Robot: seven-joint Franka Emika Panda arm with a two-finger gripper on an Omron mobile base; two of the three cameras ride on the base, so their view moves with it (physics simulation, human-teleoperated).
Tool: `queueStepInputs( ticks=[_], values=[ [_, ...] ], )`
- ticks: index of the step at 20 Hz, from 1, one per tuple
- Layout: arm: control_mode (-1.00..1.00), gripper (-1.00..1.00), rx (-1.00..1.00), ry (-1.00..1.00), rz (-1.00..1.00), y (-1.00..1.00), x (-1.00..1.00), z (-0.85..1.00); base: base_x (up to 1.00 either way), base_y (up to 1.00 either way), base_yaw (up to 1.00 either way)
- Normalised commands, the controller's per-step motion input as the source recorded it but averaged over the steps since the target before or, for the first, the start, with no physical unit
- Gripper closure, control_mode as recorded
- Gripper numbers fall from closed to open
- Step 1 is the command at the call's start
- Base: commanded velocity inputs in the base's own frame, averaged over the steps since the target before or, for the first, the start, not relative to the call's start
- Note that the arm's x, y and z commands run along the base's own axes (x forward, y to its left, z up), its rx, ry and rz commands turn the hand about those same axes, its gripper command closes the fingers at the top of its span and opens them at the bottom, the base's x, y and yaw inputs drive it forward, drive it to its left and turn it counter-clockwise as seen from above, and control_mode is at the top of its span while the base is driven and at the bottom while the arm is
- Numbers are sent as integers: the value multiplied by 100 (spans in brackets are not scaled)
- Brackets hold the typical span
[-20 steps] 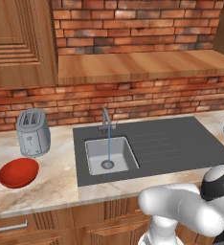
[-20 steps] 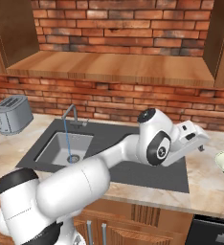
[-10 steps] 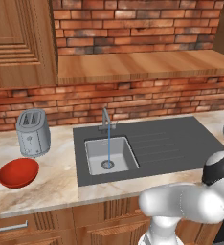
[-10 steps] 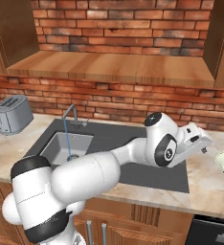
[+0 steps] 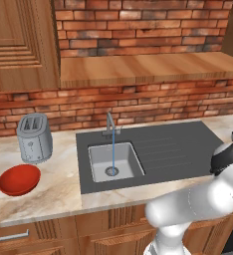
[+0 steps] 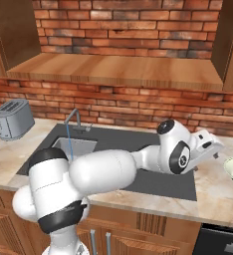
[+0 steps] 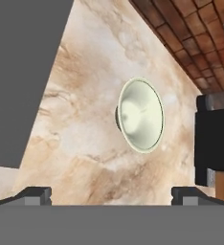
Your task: Rinse each bowl for a few seconds and place them down in the sink or on the counter.
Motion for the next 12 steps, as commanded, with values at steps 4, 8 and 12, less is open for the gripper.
queueStepInputs(
  ticks=[4,8,12],
  values=[
    [-100,-100,0,0,3,-23,12,-17,0,0,0],
    [-100,-100,0,0,3,-21,14,-18,0,0,0],
    [-100,-100,0,0,3,-21,14,-17,0,0,0]
  ],
)
